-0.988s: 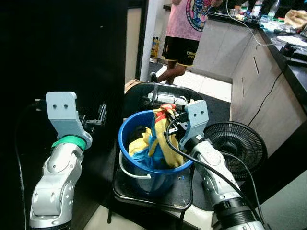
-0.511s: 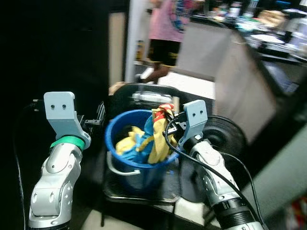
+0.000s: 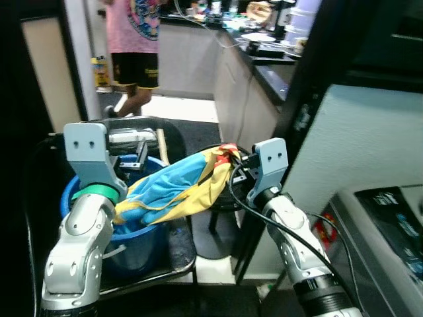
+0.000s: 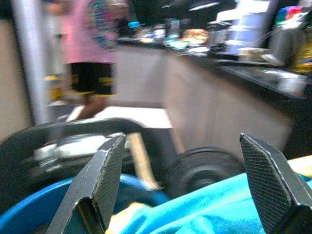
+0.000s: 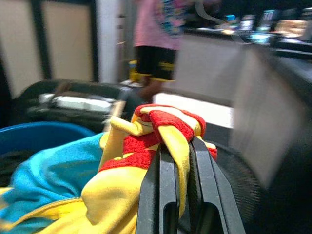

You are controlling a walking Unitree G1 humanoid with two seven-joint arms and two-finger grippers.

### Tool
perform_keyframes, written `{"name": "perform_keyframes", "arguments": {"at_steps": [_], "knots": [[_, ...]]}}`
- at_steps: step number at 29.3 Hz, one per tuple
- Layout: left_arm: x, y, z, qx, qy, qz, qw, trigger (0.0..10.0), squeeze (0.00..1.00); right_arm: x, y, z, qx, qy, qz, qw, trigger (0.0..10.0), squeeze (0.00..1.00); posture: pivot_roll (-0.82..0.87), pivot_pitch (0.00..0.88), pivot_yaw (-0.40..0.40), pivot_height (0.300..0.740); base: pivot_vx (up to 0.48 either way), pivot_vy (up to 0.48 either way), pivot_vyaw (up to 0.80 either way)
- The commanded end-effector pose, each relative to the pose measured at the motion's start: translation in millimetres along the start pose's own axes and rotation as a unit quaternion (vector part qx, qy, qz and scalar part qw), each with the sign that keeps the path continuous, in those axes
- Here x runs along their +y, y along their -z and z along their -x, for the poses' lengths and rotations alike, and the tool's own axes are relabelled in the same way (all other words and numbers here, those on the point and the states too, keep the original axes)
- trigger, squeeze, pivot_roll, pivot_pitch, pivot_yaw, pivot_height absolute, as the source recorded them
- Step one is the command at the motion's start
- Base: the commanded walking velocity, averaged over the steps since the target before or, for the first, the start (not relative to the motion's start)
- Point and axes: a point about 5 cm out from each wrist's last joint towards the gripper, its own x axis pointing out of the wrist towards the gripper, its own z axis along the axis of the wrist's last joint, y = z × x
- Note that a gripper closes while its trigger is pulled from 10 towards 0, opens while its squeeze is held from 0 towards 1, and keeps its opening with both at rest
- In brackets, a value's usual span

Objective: Clothes washing

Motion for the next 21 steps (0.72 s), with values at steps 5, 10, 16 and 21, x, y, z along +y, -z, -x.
{"name": "perform_keyframes", "arguments": {"at_steps": [5, 10, 16, 21], "knots": [[-10.0, -11, -5.7, -0.027, 0.037, -0.002, 0.999, 10.0, 0.00, -12.7, -52, -16.0, -0.086, 0.018, -0.010, 0.996, 10.0, 0.00, 0.09, 0.000, -0.037, 0.740, 0.000, 0.000, -0.80], [-10.5, -13, -11.4, -0.022, 0.048, -0.025, 0.998, 10.0, 0.00, -14.2, -58, -19.8, -0.101, 0.021, -0.008, 0.995, 10.0, 0.00, 0.13, 0.000, 0.004, 0.740, 0.000, 0.000, -0.80], [17.1, -5, -28.8, 0.042, -0.006, -0.084, 0.996, 10.0, 0.00, -7.6, -53, -23.7, -0.096, 0.032, -0.012, 0.995, 10.0, 0.00, 0.14, 0.000, 0.097, 0.740, 0.000, 0.000, -0.80], [29.7, -4, -36.4, 0.064, -0.026, -0.099, 0.993, 10.0, 0.00, -3.5, -52, -25.7, -0.092, 0.032, -0.011, 0.995, 10.0, 0.00, 0.14, 0.000, 0.119, 0.740, 0.000, 0.000, -0.80]]}}
